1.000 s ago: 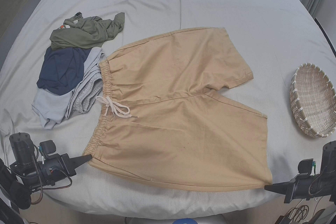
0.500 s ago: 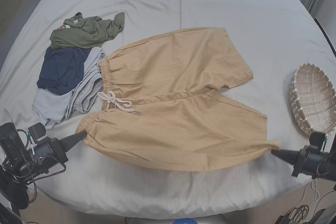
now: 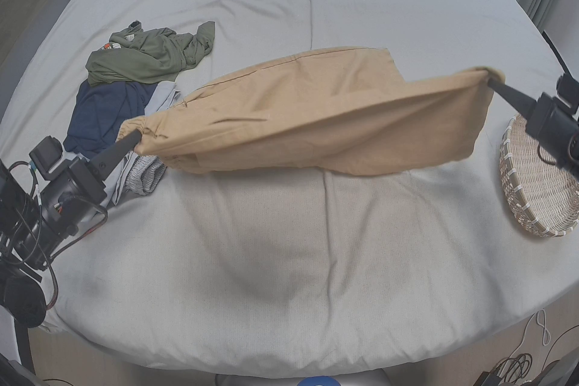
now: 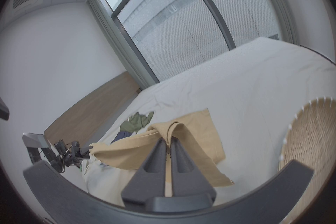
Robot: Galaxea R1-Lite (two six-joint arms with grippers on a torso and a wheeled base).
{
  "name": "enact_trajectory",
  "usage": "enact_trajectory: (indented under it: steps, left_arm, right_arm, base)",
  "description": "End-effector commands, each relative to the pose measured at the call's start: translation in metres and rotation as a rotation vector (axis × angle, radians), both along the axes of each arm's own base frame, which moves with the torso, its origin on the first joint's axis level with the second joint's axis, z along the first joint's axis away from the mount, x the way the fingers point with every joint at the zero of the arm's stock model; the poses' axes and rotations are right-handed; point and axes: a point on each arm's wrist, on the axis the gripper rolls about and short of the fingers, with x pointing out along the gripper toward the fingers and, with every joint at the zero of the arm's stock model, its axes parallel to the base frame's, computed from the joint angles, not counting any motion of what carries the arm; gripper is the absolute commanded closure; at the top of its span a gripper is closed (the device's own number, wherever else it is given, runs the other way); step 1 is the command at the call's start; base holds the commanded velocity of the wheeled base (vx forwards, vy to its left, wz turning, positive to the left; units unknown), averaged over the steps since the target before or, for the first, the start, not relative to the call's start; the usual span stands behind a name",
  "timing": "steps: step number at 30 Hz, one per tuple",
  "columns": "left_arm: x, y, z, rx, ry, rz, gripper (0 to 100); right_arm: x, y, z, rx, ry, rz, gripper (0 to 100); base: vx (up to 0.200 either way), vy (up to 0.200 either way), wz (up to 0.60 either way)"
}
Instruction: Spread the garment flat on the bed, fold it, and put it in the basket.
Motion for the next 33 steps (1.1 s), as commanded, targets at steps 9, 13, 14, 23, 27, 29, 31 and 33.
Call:
enact_trajectory:
  steps: [9,13,14,23,27,29,31,33]
  left_arm:
    - [0.033,-0.008,0.025,-0.034,-0.067,0.030,100]
    - [0.035,-0.008,0.027,-0.033,-0.067,0.027,100]
    - [0.035,-0.008,0.027,-0.033,-0.066,0.027,100]
    - [0.039,-0.010,0.023,-0.031,-0.050,0.023,100]
    - [0.046,-0.009,0.019,-0.030,-0.041,0.030,100]
    - [0.049,-0.009,0.018,-0.028,-0.041,0.032,100]
    - [0.051,-0.009,0.018,-0.030,-0.041,0.033,100]
    - [0.053,-0.010,0.018,-0.030,-0.040,0.033,100]
  right_arm:
    - [0.072,0.002,0.026,0.012,-0.025,-0.033,100]
    - [0.072,0.000,0.025,0.009,-0.002,-0.039,100]
    - [0.072,-0.001,0.025,0.008,0.001,-0.044,100]
    - [0.071,-0.007,0.020,0.004,0.024,-0.064,100]
    - [0.074,-0.006,0.018,0.003,0.032,-0.059,100]
    - [0.079,-0.004,0.014,0.001,0.040,-0.055,100]
    - [0.086,-0.004,0.011,0.001,0.046,-0.055,100]
    - [0.095,-0.003,0.007,-0.001,0.056,-0.053,100]
  base:
    - [0.000,0.000,0.00]
    - [0.000,0.000,0.00]
    - [0.000,0.000,0.00]
    - [0.000,0.000,0.00]
    - [0.000,0.000,0.00]
    - [0.000,0.000,0.00]
    - [0.000,0.000,0.00]
    - [0.000,0.000,0.00]
